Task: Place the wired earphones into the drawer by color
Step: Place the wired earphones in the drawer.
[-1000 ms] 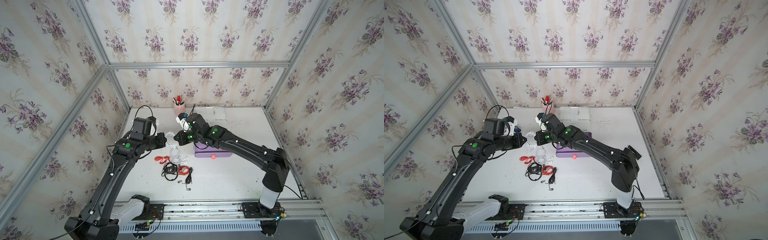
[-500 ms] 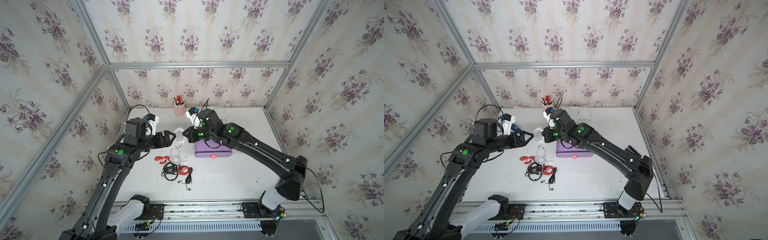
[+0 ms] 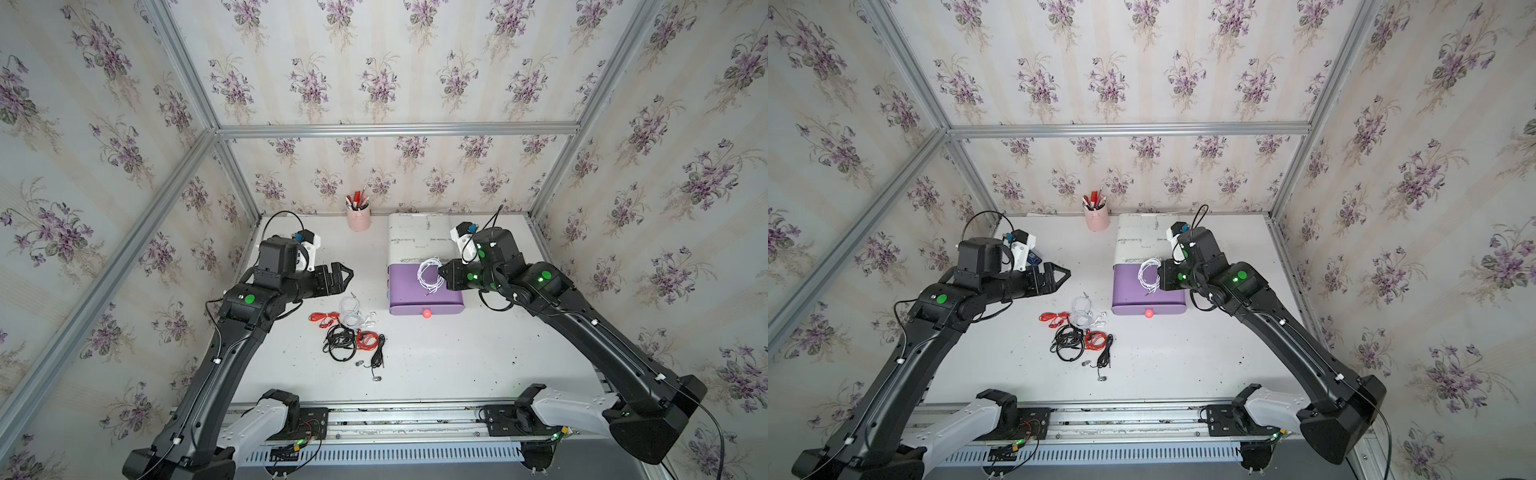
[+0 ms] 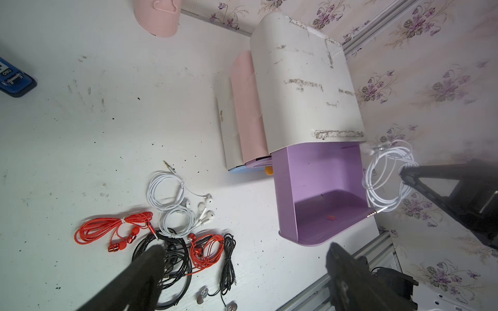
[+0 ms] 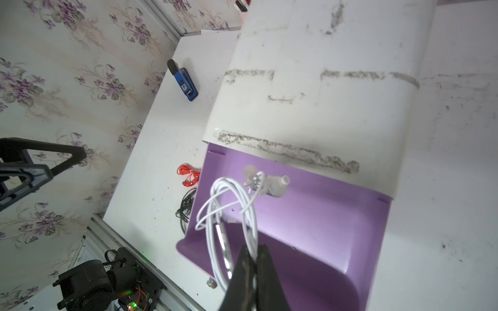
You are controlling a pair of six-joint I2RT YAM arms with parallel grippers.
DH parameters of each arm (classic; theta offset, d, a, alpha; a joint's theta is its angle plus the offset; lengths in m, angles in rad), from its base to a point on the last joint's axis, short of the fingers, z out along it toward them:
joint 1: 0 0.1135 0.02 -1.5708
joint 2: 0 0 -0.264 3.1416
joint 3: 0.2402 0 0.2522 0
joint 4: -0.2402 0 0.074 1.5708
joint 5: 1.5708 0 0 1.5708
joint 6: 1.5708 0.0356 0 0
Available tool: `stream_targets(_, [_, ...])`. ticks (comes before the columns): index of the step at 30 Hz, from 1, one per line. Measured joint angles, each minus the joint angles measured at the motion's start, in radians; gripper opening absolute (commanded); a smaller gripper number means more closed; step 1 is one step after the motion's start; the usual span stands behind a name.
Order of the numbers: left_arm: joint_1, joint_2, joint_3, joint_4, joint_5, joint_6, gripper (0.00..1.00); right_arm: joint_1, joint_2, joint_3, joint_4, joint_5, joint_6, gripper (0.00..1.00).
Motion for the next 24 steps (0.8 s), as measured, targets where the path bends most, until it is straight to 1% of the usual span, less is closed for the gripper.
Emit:
stream_targets(5, [0.0,0.008,-0.025,0.019,-0.007,0.0,0.95,-0.049,-0.004,-0.065,0.006,-0.006,0.0,0.0])
stream_targets(11, [0.0,0.007,-0.056,0.031,-0.022,0.001,0.95,-0.077,-0.002,-0.117,0.033,-0.029,-0.004,0.0])
stream_targets(12, [0.0,0.007,-0.061,0.035,-0.023,0.001,0.95,-0.095,-0.002,-0.126,0.039,-0.051,-0.007,0.0])
stream_targets(15, [0.0,0.01,-0.071,0.038,-0.026,0.001,0.96,-0.132,-0.002,-0.146,0.055,-0.042,-0.007,0.0])
stream_targets(24, [0.0,0.042,-0.101,0.048,-0.029,0.001,0.95,-0.15,0.0,-0.201,0.08,-0.064,-0.019,0.0])
